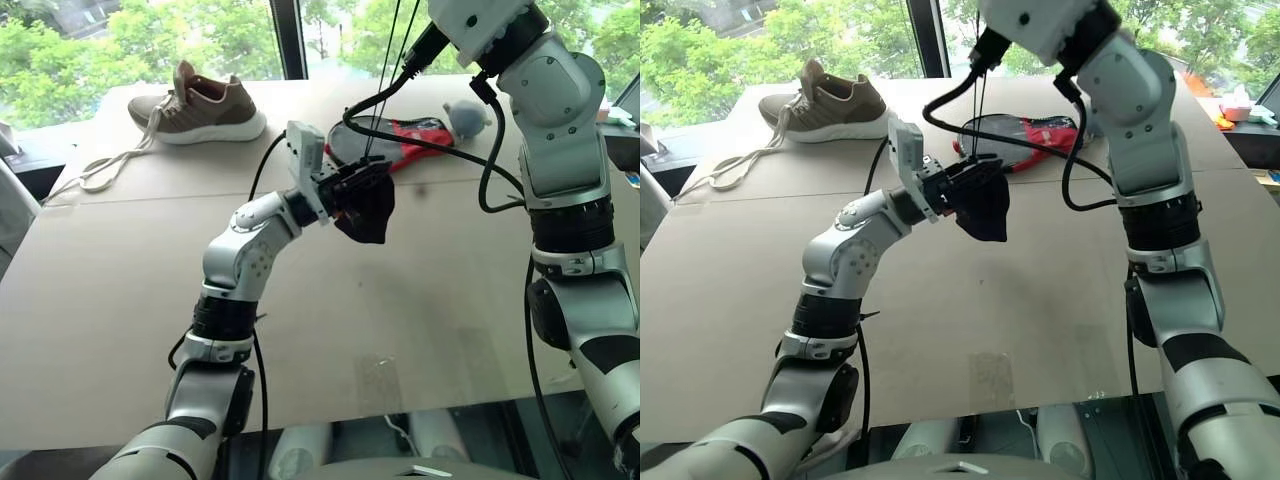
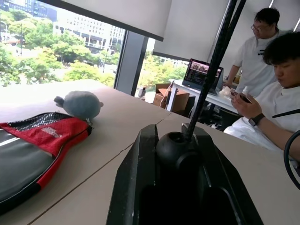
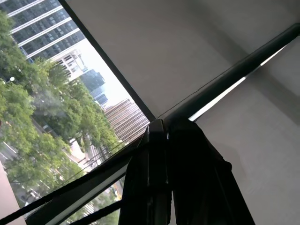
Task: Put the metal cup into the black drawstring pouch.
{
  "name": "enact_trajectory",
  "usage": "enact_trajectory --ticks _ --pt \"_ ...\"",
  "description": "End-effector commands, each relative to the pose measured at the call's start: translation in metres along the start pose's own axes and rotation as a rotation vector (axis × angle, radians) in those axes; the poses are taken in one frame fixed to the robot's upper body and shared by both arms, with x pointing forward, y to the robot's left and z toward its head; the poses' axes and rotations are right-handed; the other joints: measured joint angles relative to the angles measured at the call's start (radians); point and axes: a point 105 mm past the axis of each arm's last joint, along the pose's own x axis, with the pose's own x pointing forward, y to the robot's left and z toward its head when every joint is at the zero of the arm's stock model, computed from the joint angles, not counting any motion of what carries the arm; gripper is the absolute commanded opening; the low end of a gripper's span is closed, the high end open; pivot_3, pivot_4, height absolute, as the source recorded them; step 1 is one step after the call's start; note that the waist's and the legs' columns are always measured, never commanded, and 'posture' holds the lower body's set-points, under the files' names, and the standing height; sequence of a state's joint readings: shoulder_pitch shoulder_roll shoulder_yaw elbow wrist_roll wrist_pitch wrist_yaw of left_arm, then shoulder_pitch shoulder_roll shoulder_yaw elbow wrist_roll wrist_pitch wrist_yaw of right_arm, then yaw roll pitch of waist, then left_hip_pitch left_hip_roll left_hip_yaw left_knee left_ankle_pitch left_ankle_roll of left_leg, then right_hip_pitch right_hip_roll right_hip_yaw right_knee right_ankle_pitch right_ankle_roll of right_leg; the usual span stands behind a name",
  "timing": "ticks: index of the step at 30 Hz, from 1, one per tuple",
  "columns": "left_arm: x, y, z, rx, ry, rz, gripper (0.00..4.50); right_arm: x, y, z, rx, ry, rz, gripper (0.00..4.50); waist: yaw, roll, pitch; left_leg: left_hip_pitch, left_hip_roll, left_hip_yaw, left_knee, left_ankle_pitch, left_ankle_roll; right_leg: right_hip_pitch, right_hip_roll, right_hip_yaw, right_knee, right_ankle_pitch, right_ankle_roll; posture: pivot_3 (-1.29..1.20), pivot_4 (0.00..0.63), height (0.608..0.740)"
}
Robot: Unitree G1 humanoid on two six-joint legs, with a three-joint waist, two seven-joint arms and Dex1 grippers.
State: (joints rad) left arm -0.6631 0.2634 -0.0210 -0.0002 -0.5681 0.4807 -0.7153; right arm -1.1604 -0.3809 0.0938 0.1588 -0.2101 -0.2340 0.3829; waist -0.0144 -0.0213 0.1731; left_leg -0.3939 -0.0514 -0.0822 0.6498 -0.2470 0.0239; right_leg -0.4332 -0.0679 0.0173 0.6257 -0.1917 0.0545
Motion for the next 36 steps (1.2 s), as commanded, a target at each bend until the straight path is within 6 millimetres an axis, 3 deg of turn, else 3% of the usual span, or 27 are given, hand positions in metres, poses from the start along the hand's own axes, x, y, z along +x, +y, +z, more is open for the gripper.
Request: enact_trajectory --ticks 1,5,9,12,13,18,21,24,28,30,32,35,36 --pt "-0.005 0.002 -0.032 -0.030 0.099 0.022 0.22 0.001 -0.065 0.033 -0.052 -0.116 -0.252 0.00 0.000 0.000 0.000 0.000 0.000 0.000 0.000 0.000 0.000 0.000 0.000 0.000 0.000 0.000 0.000 0.00 0.150 0.736" --pt "-0.008 -0.006 -0.043 -0.029 0.118 -0.030 0.22 0.000 -0.074 0.034 -0.051 -0.120 -0.291 0.00 -0.001 0.000 0.000 0.000 0.000 0.000 0.000 0.000 0.000 0.000 0.000 0.000 0.000 0.000 0.000 0.00 0.150 0.736" --pt "-0.010 -0.025 -0.041 -0.043 0.118 -0.151 2.12 0.001 -0.067 0.031 -0.031 -0.111 -0.262 0.00 -0.003 0.001 0.000 -0.001 0.000 0.001 0.000 0.000 0.000 -0.002 0.000 0.001 0.001 0.000 0.000 0.00 0.150 0.736" --pt "-0.007 -0.015 -0.037 -0.024 0.093 -0.077 3.58 0.002 -0.058 0.030 -0.018 -0.110 -0.226 0.00 -0.001 0.001 0.000 -0.001 0.000 0.001 0.000 0.000 0.000 -0.002 0.000 0.000 0.001 0.000 0.000 0.00 0.150 0.736" --pt "-0.007 -0.015 -0.037 -0.022 0.096 -0.078 4.29 0.002 -0.057 0.030 -0.016 -0.111 -0.220 0.00 -0.001 0.001 0.000 -0.001 0.000 0.001 0.000 0.000 0.000 -0.002 0.000 0.000 0.001 0.000 0.000 0.00 0.150 0.736" --pt "-0.017 -0.011 -0.042 0.001 0.115 -0.040 4.29 0.001 -0.054 0.027 -0.011 -0.100 -0.202 0.00 -0.003 0.001 0.000 -0.001 0.000 0.001 0.001 0.000 0.000 -0.002 0.000 0.001 0.002 0.000 0.000 0.00 0.150 0.736" --pt "-0.029 -0.003 -0.034 0.005 0.089 0.002 4.29 0.000 -0.052 0.025 -0.005 -0.092 -0.188 0.00 -0.004 0.001 0.000 -0.001 0.000 0.001 0.000 0.000 0.000 -0.002 0.000 0.001 0.001 0.000 0.000 0.00 0.150 0.736" --pt "-0.047 0.010 -0.018 -0.010 0.039 0.058 4.29 -0.002 -0.049 0.024 0.009 -0.085 -0.174 0.00 -0.004 0.001 0.000 -0.001 0.001 0.001 0.000 0.000 0.000 -0.002 0.000 0.001 0.001 0.000 0.000 0.00 0.150 0.736" --pt "-0.085 0.045 0.015 -0.032 -0.059 0.217 4.29 -0.009 -0.043 0.016 0.053 -0.051 -0.144 0.00 -0.004 0.001 0.000 -0.001 0.001 0.001 0.000 0.000 0.000 -0.002 0.000 0.001 0.001 0.000 0.000 0.00 0.150 0.736" --pt "-0.104 0.058 0.023 -0.026 -0.064 0.287 4.29 -0.017 -0.021 -0.002 0.132 0.036 -0.017 0.00 -0.003 0.001 0.000 -0.001 0.001 0.000 0.001 0.000 0.000 -0.002 0.000 0.000 0.001 0.000 0.000 0.00 0.150 0.736" --pt "-0.117 0.065 0.023 -0.017 -0.043 0.336 4.29 -0.040 0.025 -0.027 0.254 0.194 0.232 0.00 0.004 0.000 -0.001 -0.001 0.000 0.000 0.001 0.000 0.000 -0.001 0.000 -0.001 0.001 0.000 0.000 0.00 0.150 0.736" --pt "-0.138 0.073 0.008 -0.015 0.019 0.412 4.40 -0.120 0.101 -0.055 0.434 0.451 0.638 0.86 0.012 -0.002 -0.002 -0.001 -0.001 -0.003 0.002 -0.001 0.002 0.002 -0.002 -0.004 -0.001 0.000 0.000 0.00 0.150 0.736" --pt "-0.142 0.074 0.002 -0.015 0.042 0.424 4.40 -0.146 0.116 -0.057 0.491 0.510 0.724 1.35 0.017 -0.001 -0.002 -0.002 -0.001 -0.002 0.002 -0.002 0.003 0.002 -0.003 -0.004 -0.001 0.000 0.000 0.00 0.150 0.736"
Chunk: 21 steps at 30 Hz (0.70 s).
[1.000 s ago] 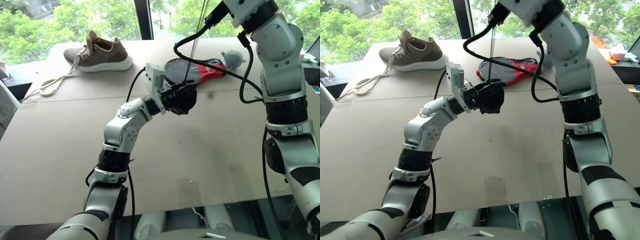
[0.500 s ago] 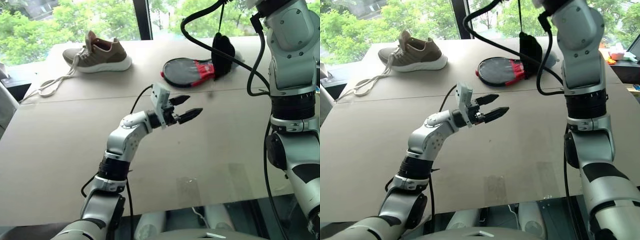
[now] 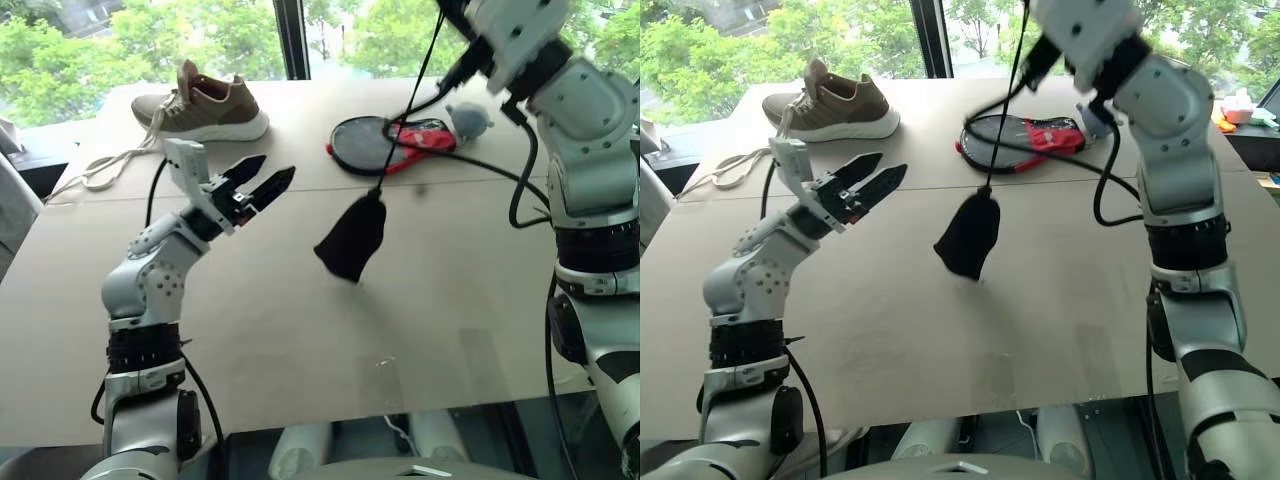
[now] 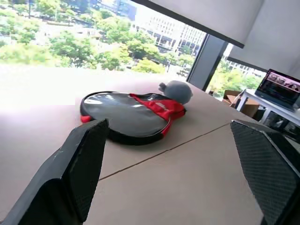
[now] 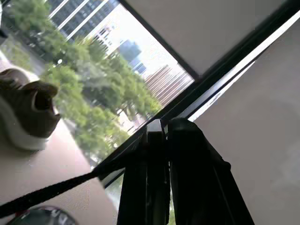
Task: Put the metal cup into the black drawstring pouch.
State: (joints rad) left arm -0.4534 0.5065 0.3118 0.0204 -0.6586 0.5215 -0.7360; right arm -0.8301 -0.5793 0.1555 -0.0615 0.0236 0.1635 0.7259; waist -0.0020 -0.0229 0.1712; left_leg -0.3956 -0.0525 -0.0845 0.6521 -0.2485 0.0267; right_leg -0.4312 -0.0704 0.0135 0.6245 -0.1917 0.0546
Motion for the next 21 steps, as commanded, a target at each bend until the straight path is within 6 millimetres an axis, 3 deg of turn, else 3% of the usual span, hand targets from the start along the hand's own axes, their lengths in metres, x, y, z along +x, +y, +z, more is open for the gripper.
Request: enact_trajectory --ticks 1,3,4,9,14,21 --pt "-0.014 0.006 -0.018 0.021 0.068 0.044 4.40 -0.036 0.068 -0.045 0.158 0.174 0.317 1.81 0.005 0.001 0.001 -0.001 -0.001 0.000 0.000 0.000 0.001 -0.001 -0.001 0.000 0.000 0.000 0.000 0.00 0.150 0.736" --pt "-0.025 0.001 -0.040 0.028 0.141 0.033 4.40 -0.062 0.087 -0.077 0.199 0.302 0.373 2.75 0.003 0.003 0.002 -0.003 -0.001 0.002 0.000 0.000 0.001 -0.004 -0.001 0.002 0.000 0.000 0.000 0.00 0.150 0.736" --pt "-0.033 -0.003 -0.053 0.020 0.187 0.024 4.40 -0.078 0.095 -0.091 0.234 0.353 0.399 2.95 -0.001 0.003 0.002 -0.003 -0.001 0.003 0.000 -0.001 0.001 -0.004 -0.001 0.003 0.001 0.000 0.000 0.00 0.150 0.736" --pt "-0.066 -0.014 -0.090 0.054 0.343 0.016 4.40 -0.126 0.116 -0.118 0.318 0.432 0.470 2.95 -0.013 0.003 0.002 0.000 0.004 0.006 0.000 -0.002 0.002 -0.004 0.001 0.005 0.001 0.000 0.000 0.00 0.150 0.736" --pt "-0.118 -0.007 -0.117 0.171 0.458 0.106 4.40 -0.175 0.135 -0.126 0.558 0.308 0.400 2.95 -0.008 0.004 0.001 0.016 0.005 0.007 -0.003 -0.003 0.005 0.013 0.000 0.005 -0.001 -0.001 -0.002 0.00 0.150 0.736" --pt "-0.158 0.006 -0.122 0.239 0.485 0.223 4.40 -0.194 0.136 -0.129 0.753 0.197 0.272 2.95 -0.015 0.006 -0.001 0.027 0.010 0.012 -0.001 -0.004 0.006 0.021 0.000 0.007 -0.001 -0.005 0.000 0.00 0.150 0.736"
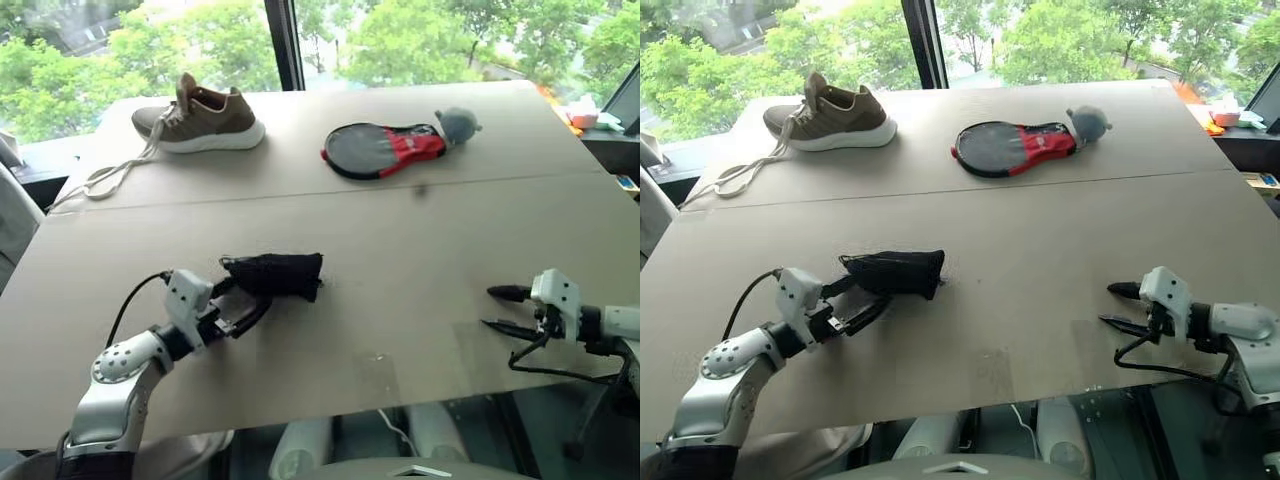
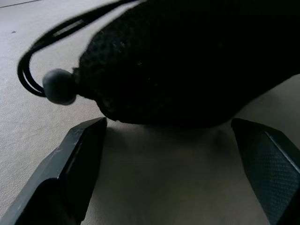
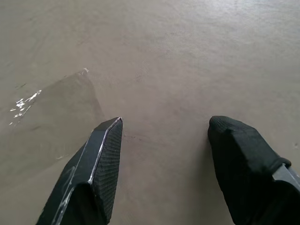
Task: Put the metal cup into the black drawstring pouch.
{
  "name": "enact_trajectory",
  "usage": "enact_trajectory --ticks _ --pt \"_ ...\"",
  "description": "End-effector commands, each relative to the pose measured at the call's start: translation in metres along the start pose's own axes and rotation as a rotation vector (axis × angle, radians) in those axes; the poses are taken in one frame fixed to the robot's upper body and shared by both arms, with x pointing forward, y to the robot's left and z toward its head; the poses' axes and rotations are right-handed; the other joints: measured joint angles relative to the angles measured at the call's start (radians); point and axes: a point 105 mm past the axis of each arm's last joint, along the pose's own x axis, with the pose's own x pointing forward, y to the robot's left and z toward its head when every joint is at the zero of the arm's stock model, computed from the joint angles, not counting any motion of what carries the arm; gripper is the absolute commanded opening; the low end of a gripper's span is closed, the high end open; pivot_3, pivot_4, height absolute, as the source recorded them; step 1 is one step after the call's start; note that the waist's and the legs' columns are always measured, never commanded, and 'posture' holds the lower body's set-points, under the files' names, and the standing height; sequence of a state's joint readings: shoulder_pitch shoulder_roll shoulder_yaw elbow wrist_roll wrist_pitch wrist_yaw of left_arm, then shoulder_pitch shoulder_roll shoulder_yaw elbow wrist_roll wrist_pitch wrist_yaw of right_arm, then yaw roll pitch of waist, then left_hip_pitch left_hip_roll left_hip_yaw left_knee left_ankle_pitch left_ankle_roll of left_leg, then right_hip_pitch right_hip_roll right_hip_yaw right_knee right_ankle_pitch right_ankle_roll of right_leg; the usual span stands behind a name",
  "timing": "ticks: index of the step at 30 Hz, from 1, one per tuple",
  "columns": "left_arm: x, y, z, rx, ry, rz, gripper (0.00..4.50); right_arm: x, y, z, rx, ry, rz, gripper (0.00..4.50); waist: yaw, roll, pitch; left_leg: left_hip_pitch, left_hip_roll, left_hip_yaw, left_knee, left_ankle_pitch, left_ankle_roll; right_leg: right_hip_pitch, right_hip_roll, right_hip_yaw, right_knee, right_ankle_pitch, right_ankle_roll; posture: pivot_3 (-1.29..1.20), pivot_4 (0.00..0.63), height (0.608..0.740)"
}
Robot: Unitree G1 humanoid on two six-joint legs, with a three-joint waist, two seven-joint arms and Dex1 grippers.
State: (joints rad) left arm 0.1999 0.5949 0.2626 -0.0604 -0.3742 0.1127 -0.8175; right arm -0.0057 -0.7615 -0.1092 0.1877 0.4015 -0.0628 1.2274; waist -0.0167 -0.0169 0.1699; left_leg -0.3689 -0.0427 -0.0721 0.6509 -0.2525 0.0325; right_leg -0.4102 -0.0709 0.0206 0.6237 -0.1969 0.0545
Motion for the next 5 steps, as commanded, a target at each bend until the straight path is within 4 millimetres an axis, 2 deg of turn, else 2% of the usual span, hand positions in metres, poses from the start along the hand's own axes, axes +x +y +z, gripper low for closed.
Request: enact_trajectory --ticks 1,5 --pt "-0.019 0.013 -0.016 -0.018 0.045 0.093 4.40 -0.009 -0.005 0.012 -0.005 -0.104 -0.019 2.95 0.000 0.001 -0.001 0.001 0.001 0.001 -0.001 0.000 0.000 0.000 0.000 0.000 0.000 0.000 0.000 0.00 0.150 0.736" --pt "-0.030 0.009 -0.016 0.001 0.048 0.106 4.40 -0.011 -0.009 0.013 0.040 -0.151 -0.031 2.95 0.001 0.002 -0.001 0.002 0.002 0.002 -0.002 0.000 0.000 0.000 0.001 0.000 0.000 0.000 0.000 0.00 0.150 0.736"
